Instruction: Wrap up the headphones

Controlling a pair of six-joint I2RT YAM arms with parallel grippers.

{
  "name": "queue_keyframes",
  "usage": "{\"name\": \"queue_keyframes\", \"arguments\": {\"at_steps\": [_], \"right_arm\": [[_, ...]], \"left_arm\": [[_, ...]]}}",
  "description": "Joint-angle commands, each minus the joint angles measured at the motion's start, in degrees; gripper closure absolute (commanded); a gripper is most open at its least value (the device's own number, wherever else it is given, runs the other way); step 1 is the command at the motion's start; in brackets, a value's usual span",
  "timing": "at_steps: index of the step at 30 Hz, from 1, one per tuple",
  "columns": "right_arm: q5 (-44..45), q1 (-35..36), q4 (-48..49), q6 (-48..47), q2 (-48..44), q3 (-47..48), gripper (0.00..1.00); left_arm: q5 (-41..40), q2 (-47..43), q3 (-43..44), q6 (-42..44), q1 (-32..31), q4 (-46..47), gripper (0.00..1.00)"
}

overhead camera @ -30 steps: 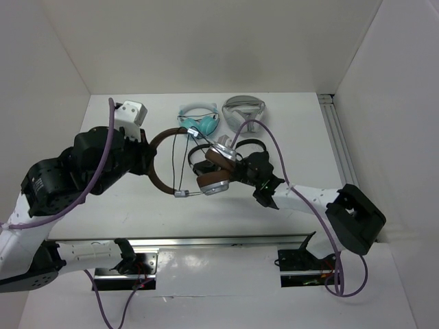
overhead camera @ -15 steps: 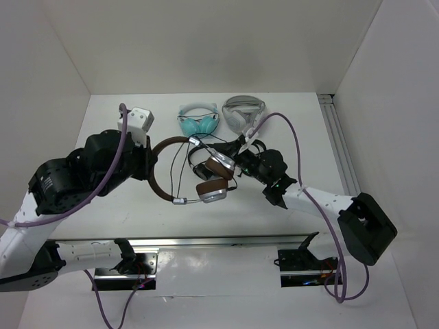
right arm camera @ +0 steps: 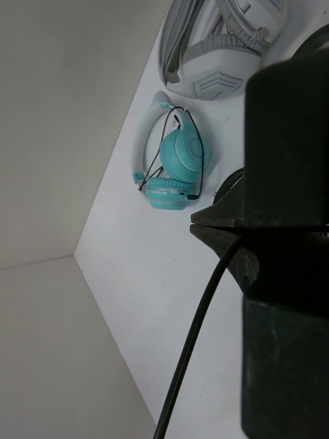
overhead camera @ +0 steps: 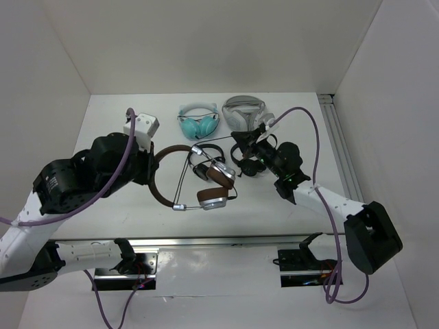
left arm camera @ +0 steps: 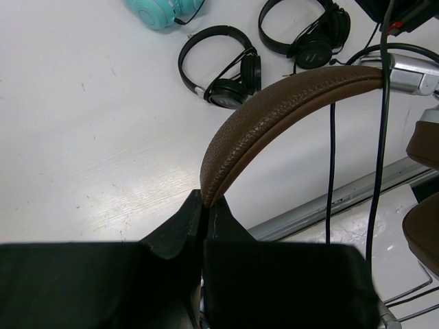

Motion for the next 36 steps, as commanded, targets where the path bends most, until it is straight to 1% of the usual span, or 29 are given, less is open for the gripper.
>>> {"name": "queue_keyframes", "arguments": {"at_steps": [1,2,5,8,12,13,14,15,17,18,25,26,30,33,36], "right_arm": [[-2.08,-1.23,0.2,1.57,-0.86,-0.15,1.0],[-4.44,-1.24,0.73,2.1,-0.08,-0.67,1.0],[-7.18,0.16,2.67,2.63,1.34,-1.28,1.0],[-8.33,2.97,3.38,2.63,3.09,-1.81,1.0],[-8.33,6.4,4.6,2.63,4.24,-2.43,1.0],[-8.33,7.02,6.09,2.63,4.76,-2.43,1.0],[-9.03,8.24,7.41,2.63,4.76,-4.52,1.0],[-9.73,8.78,9.33,3.15,5.29,-5.67,1.0],[-10.35,10.44,15.47,4.55,5.81,-8.13,1.0],[-11.05,10.45,16.72,4.56,6.43,-9.63,1.0],[-8.25,17.65,20.16,4.65,8.01,-13.15,1.0],[-7.72,18.97,20.16,4.65,8.54,-13.85,0.99],[-5.79,21.87,21.48,4.65,9.16,-14.47,0.99],[-4.73,23.89,20.17,4.12,9.16,-14.47,0.97],[-2.45,26.26,20.16,3.6,8.63,-15.53,0.96]], "left_arm": [[0.17,-1.23,0.99,-1.72,-0.14,4.47,1.0],[0.17,-1.23,0.99,-1.73,-0.14,5.69,1.0],[0.17,-2.37,0.99,-2.26,-0.14,9.03,1.0],[-0.53,-2.37,2.31,-3.49,-0.14,10.8,1.0],[-5.52,-1.84,3.72,-5.5,-0.14,14.31,1.0],[-5.54,-1.84,3.72,-6.03,-0.14,16.84,1.0],[-7.28,-2.37,2.41,-6.04,-0.14,18.35,1.0],[-7.3,-2.37,1.88,-6.82,-0.14,19.58,1.0],[-9.57,-2.37,0.65,-7.61,-0.14,22.48,1.0],[-10.71,-2.37,-0.06,-8.4,-0.14,24.15,1.0],[-15.9,2.72,1.43,-8.41,-0.14,26.27,1.0],[-17.04,3.6,1.43,-8.41,-0.14,26.97,1.0],[-19.16,4.65,0.73,-9.02,-0.14,27.59,1.0],[-20.3,5.28,0.2,-9.63,2.14,27.59,1.0],[-18.99,5.8,0.2,-9.64,5.57,28.11,1.0]]}}
